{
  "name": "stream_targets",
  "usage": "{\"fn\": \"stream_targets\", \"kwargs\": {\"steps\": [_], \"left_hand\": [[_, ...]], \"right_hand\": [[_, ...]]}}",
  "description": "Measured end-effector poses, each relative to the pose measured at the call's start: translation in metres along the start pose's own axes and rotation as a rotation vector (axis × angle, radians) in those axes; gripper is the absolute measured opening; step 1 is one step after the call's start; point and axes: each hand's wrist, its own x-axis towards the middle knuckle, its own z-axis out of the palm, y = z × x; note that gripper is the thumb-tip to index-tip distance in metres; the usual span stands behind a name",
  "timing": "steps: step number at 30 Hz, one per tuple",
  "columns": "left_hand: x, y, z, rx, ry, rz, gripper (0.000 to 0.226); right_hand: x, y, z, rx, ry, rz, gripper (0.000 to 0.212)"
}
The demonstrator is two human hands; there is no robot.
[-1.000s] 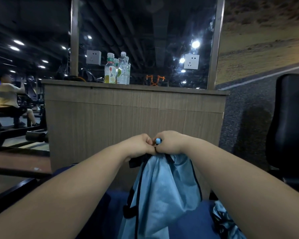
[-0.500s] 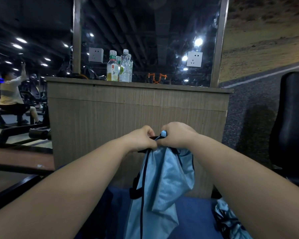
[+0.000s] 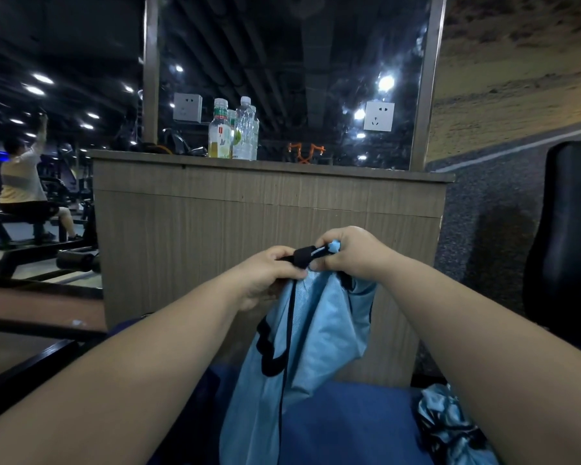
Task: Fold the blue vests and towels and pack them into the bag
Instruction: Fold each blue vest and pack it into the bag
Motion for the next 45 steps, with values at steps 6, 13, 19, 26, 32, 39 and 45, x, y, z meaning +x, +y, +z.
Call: {"fn": "stream_targets", "kwargs": {"steps": [6, 13, 19, 26, 32, 39, 45], "left_hand": [[-0.008, -0.004, -0.004, -0.109, -0.148, -0.060, 0.054], [-0.006, -0.013, -0.005, -0.006, -0.236, -0.031, 0.049], [-0.005, -0.015, 0.002, -0.021, -0.088, 0.067, 0.029], [0.001, -0.019, 0.012, 0.050, -0.065, 0.165, 0.024], [0.003, -0.022, 0.016, 0.109, 0.031, 0.173, 0.039], [0.002, -0.021, 0.011, 0.017, 0.038, 0.082, 0.029], [-0.001, -0.013, 0.018, 0.027, -0.006, 0.056, 0.011]], "right_hand": [[-0.004, 0.006, -0.001, -0.007, -0.104, -0.002, 0.018], [-0.003, 0.014, 0.002, 0.065, -0.123, 0.017, 0.019], [-0.002, 0.019, 0.000, 0.155, -0.113, 0.040, 0.025], [-0.004, 0.014, 0.003, 0.168, -0.083, 0.002, 0.025], [-0.004, 0.015, 0.004, 0.150, -0.014, -0.022, 0.017], [-0.004, 0.022, -0.002, 0.133, -0.065, 0.029, 0.021], [-0.007, 0.025, -0.003, 0.107, -0.123, 0.040, 0.026]]}}
